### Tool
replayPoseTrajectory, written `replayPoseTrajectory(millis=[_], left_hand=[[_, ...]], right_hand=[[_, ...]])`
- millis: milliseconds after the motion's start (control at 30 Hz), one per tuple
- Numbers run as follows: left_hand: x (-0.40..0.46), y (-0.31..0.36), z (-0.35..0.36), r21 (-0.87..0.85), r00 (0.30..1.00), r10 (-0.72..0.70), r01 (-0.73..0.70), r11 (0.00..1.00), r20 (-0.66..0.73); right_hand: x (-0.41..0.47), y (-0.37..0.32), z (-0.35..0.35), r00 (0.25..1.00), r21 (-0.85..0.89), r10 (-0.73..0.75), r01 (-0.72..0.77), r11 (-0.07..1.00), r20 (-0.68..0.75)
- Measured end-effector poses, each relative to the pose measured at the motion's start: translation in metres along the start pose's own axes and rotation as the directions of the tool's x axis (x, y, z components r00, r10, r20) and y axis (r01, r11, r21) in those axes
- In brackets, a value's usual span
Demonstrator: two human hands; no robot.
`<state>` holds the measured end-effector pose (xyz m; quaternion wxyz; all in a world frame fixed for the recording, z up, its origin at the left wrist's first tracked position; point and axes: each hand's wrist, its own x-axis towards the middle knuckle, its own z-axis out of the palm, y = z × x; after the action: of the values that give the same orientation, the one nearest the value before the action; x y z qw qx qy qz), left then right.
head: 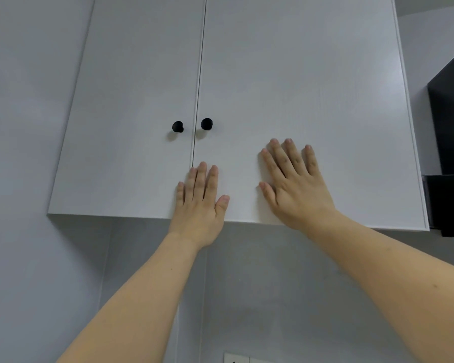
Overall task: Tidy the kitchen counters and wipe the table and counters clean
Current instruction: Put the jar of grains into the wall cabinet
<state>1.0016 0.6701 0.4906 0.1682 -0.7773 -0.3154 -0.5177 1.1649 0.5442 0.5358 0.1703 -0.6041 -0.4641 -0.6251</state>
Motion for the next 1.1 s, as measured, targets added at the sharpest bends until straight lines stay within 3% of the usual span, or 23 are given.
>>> replayPoseTrajectory(millis=[233,433,800,933,1100], left_hand=[[-0.003,0.002,-0.010,0.007,0.999,-0.008,0.008,1.000,0.053],[-0.028,-0.002,-0.017,0.135,0.982,0.181,-0.187,0.973,0.052],[-0.123,-0.010,0.002,0.038,0.981,0.165,-0.169,0.985,0.102],[-0.175,-0.011,0.016,-0.037,0.976,0.124,-0.119,0.992,0.180],[-0.265,-0.007,0.041,-0.099,0.921,0.091,-0.058,0.993,0.380]], right_hand=[[-0.009,-0.008,-0.002,0.999,0.029,0.000,-0.002,1.000,0.045],[-0.035,-0.012,-0.012,0.989,0.093,-0.025,0.011,0.996,0.148],[-0.158,-0.053,-0.023,0.958,0.262,-0.074,-0.001,0.965,0.277],[-0.209,-0.074,-0.024,0.913,0.318,-0.066,-0.073,0.945,0.403],[-0.308,-0.109,-0.027,0.762,0.356,-0.129,-0.140,0.924,0.635]])
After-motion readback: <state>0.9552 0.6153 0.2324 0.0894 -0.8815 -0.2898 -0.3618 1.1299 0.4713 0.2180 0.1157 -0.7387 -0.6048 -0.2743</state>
